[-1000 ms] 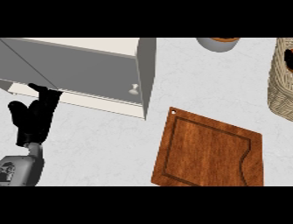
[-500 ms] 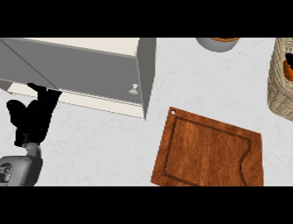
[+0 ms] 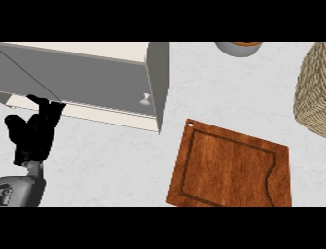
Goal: Pick the squash from the cutting board and place it in the basket
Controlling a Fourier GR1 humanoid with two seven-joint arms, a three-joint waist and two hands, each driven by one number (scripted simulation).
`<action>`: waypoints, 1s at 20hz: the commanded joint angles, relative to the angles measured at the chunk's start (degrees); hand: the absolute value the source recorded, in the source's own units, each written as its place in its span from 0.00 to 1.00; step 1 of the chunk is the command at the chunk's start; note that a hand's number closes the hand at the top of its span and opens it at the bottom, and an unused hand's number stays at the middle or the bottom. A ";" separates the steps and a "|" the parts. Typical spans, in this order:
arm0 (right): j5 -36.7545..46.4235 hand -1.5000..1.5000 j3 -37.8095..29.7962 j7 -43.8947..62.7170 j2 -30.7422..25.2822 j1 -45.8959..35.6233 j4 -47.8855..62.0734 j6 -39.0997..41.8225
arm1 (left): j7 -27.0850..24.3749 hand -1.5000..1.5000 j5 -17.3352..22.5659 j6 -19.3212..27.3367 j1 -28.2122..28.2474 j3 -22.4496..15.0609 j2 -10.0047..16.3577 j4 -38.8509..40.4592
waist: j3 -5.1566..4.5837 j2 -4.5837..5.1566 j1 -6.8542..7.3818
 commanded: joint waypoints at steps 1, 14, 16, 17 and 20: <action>-6.69 0.00 -6.54 -1.03 -1.24 -0.34 -0.99 0.24 | -2.26 0.50 1.77 -1.98 0.36 3.34 3.23 -1.68 | 0.27 -0.50 -0.22; -20.21 0.00 -19.21 -5.39 -13.45 9.03 0.27 14.63 | -1.09 0.50 -0.95 1.29 -0.29 0.95 -0.18 -1.76 | 0.30 -0.48 -1.34; -20.88 0.00 -19.70 -8.11 -14.91 11.66 -0.28 16.51 | 2.00 0.50 0.67 0.40 -3.67 3.56 2.32 -1.63 | 0.32 -0.49 -1.58; -21.48 0.00 -20.28 -10.64 -16.72 13.06 -0.61 18.90 | -2.01 0.50 -0.96 1.46 -1.72 2.27 0.55 -0.11 | 0.34 -0.36 -1.69; -23.23 0.00 -21.67 -13.21 -15.89 16.12 -0.90 19.71 | -1.53 0.50 -0.29 0.50 -3.12 2.87 1.20 0.71 | 0.33 -0.41 -1.64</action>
